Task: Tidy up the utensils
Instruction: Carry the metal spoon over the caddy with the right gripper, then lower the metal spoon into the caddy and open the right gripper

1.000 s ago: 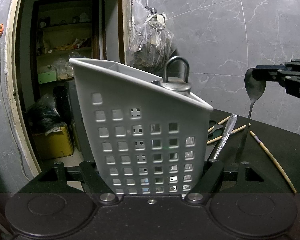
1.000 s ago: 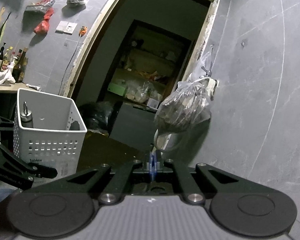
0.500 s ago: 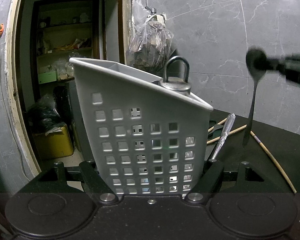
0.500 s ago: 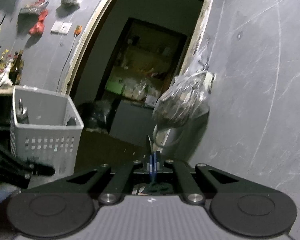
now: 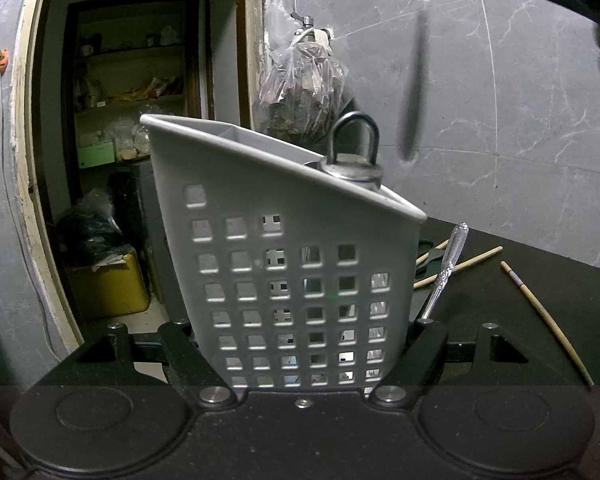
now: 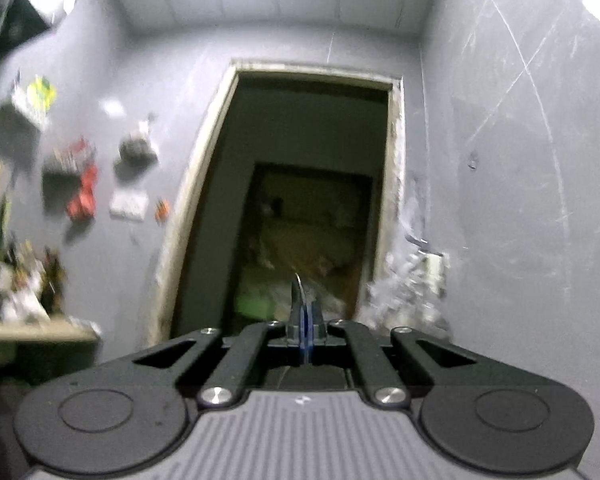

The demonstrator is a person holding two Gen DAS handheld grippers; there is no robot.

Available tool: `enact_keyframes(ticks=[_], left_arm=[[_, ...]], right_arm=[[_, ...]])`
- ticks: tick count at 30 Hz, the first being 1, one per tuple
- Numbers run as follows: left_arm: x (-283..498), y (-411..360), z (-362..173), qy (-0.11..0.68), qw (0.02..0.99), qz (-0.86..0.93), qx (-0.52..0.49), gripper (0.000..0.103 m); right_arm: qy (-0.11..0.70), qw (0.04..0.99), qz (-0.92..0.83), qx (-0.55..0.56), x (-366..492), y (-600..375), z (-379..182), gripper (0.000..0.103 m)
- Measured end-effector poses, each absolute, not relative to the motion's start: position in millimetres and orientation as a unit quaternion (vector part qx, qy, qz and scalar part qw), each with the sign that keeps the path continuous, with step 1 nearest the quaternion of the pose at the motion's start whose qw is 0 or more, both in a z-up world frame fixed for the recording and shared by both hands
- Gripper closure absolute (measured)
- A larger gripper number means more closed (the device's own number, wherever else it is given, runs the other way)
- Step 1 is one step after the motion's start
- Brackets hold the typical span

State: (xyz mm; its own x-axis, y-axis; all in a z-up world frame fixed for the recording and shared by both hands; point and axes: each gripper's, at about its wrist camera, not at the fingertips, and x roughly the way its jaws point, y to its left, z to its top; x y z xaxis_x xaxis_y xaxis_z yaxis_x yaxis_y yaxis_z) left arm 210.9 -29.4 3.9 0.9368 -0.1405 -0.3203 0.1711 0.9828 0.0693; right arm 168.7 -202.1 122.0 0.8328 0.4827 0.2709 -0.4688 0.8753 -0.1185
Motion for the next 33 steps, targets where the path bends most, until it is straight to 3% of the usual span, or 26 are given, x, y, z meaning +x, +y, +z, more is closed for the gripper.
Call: enact_keyframes(ticks=[33], left_arm=[[211, -30, 6, 0.16, 0.983, -0.079, 0.047, 0.026]], right_arm=[[-0.023, 0.94, 0.335, -0.064, 209, -139, 69, 0.101]])
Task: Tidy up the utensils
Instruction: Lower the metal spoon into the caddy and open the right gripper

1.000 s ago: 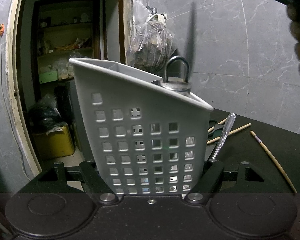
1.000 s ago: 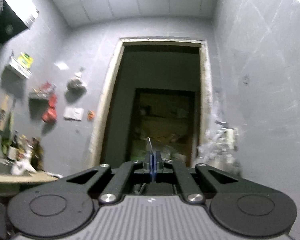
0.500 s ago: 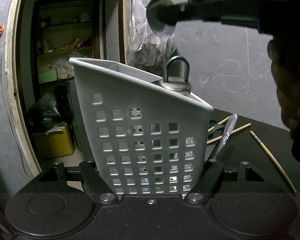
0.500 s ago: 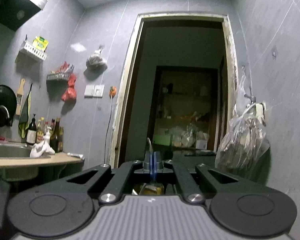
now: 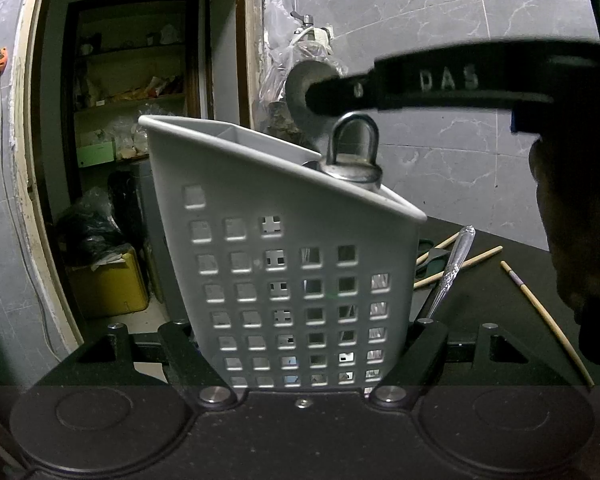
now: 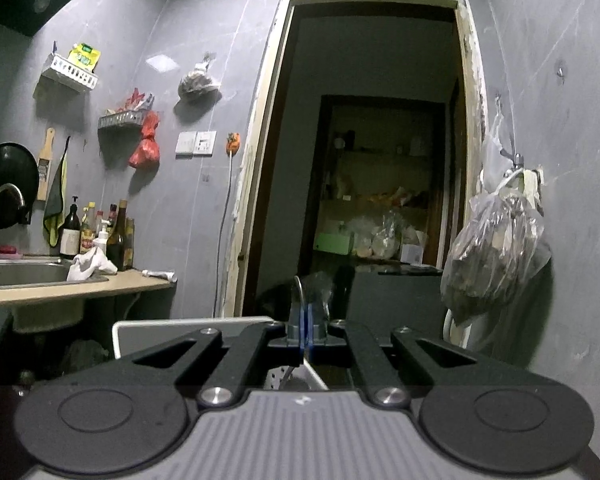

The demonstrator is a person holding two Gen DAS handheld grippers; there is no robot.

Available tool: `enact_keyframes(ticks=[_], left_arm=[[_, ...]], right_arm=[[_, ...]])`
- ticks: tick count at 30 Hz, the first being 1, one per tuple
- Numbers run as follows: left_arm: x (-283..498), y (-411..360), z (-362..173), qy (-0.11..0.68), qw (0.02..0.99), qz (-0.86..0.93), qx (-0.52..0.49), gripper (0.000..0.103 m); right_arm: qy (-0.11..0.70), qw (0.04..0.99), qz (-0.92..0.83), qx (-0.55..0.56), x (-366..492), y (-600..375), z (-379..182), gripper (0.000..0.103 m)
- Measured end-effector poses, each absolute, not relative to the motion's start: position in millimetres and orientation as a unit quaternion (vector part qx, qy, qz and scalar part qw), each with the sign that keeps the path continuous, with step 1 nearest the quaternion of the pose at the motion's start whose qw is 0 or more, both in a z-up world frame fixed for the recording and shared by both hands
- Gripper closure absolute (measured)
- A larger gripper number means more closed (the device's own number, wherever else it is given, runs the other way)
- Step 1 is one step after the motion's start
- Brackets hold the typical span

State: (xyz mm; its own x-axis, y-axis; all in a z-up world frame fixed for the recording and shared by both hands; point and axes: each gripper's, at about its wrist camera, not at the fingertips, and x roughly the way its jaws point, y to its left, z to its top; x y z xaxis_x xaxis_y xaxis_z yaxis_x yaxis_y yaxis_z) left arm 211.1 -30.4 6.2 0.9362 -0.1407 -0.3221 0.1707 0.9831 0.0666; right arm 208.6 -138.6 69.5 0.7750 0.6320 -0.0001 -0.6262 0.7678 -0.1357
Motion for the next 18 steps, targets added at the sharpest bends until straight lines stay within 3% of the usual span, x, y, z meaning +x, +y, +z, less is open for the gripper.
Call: enact_keyframes(ticks=[18], left_arm=[[212, -31, 7, 0.16, 0.983, -0.079, 0.047, 0.026]], right_arm=[[0.005, 0.94, 0.332, -0.079, 208, -138, 56, 0.098]])
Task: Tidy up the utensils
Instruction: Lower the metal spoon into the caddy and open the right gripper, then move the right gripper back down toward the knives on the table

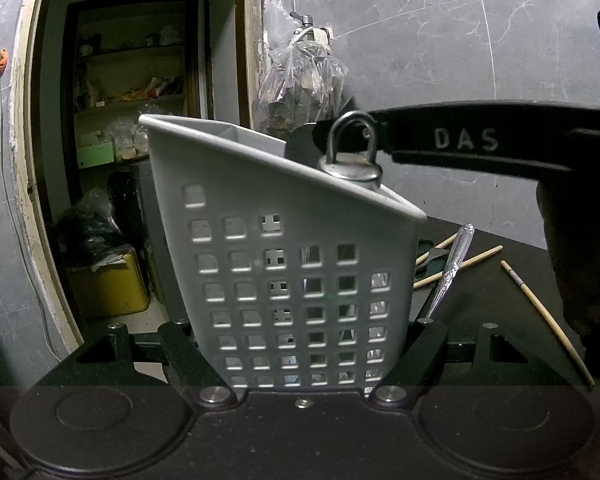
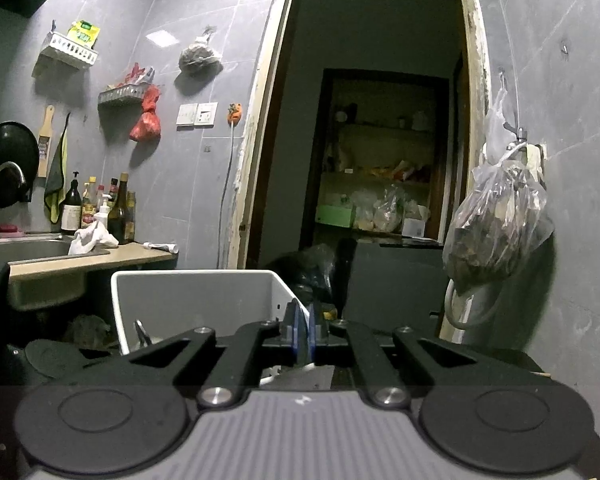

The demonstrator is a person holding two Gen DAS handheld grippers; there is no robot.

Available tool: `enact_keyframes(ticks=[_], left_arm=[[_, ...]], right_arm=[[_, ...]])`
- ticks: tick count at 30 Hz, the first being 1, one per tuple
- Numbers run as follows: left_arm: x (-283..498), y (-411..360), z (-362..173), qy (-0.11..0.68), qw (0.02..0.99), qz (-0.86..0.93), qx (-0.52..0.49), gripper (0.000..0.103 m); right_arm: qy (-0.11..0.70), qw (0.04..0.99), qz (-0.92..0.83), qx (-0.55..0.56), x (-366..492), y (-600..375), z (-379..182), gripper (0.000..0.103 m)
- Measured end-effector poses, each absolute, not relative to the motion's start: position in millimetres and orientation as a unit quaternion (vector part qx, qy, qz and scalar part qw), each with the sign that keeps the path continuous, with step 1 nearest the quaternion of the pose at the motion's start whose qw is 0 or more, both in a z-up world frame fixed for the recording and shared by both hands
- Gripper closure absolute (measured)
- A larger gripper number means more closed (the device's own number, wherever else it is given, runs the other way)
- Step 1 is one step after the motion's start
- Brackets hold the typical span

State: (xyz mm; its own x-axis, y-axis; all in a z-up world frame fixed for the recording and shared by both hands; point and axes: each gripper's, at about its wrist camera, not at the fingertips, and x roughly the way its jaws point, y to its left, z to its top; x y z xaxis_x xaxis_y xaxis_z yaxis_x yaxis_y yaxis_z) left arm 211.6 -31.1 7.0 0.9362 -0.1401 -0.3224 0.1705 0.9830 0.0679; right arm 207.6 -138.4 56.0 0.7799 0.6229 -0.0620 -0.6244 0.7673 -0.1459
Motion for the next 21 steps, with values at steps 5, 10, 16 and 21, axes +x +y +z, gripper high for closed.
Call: enact_keyframes(ticks=[5, 10, 16, 21], left_arm=[[212, -31, 7, 0.16, 0.983, -0.079, 0.048, 0.026], [211, -31, 7, 0.16, 0.983, -0.079, 0.048, 0.026], [212, -31, 7, 0.16, 0.983, -0.079, 0.047, 0.026], [212, -31, 7, 0.16, 0.983, -0.08, 0.047, 0.026]], right_arm=[[-0.006, 0.941, 0.331, -0.07, 202, -146, 59, 0.065], [-0.022, 0.947, 0.316, -0.056, 197, -160, 63, 0.03], [-0.031, 0.961, 0.273, -0.032, 193, -183, 61, 0.002], [0.018, 0.973, 0.227, 0.042, 204, -211, 52, 0.0]])
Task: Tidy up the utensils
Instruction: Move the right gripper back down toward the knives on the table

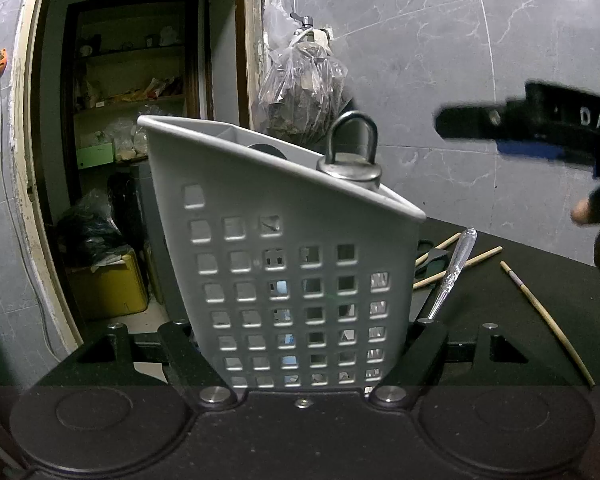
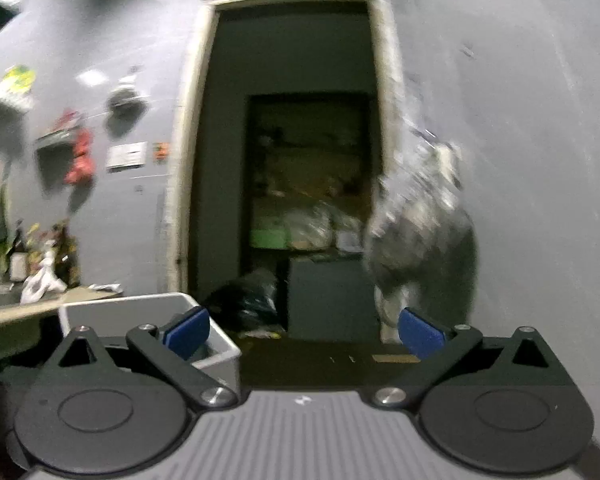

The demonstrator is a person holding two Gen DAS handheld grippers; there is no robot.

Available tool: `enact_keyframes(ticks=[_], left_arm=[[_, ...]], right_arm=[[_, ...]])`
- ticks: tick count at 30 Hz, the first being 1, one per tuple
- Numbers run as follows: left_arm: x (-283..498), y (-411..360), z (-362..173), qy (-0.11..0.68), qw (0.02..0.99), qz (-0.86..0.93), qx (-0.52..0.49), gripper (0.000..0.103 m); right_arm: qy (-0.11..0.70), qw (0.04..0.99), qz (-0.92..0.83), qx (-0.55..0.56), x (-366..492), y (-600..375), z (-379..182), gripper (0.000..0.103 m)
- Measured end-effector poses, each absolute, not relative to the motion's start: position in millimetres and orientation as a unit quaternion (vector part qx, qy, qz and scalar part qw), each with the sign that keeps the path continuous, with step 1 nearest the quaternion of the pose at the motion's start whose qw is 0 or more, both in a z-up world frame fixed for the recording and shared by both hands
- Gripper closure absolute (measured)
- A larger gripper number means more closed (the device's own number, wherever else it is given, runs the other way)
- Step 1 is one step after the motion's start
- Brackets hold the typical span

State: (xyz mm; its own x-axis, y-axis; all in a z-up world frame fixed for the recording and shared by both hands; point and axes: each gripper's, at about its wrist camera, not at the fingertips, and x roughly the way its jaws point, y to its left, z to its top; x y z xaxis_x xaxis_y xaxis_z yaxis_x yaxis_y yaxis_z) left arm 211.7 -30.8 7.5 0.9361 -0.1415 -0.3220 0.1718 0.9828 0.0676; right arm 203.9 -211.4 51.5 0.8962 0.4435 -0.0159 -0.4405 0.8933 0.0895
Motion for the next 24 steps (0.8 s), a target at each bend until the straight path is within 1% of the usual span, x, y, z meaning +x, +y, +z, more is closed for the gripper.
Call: enact_keyframes(ticks=[8, 12, 18, 24], left_arm=[[214, -28, 8, 0.16, 0.982, -0.087, 0.044, 0.026], [216, -24, 8, 0.162, 0.982, -0.092, 0.042, 0.026], [220, -20, 9, 0.163, 0.98, -0.102, 0.049, 0.026], [224, -20, 10, 0.162, 0.979, -0.11, 0.06, 0.026]], right_arm=[[0.162, 0.947, 0.2, 0.195, 249, -256, 17, 0.0], [0.211, 0.926, 0.195, 0.247, 264, -271, -6, 0.001], [0.251, 0.911, 0.194, 0.264, 274, -274, -29, 0.001], [0.268, 0.899, 0.191, 0.288, 276, -278, -39, 0.001]])
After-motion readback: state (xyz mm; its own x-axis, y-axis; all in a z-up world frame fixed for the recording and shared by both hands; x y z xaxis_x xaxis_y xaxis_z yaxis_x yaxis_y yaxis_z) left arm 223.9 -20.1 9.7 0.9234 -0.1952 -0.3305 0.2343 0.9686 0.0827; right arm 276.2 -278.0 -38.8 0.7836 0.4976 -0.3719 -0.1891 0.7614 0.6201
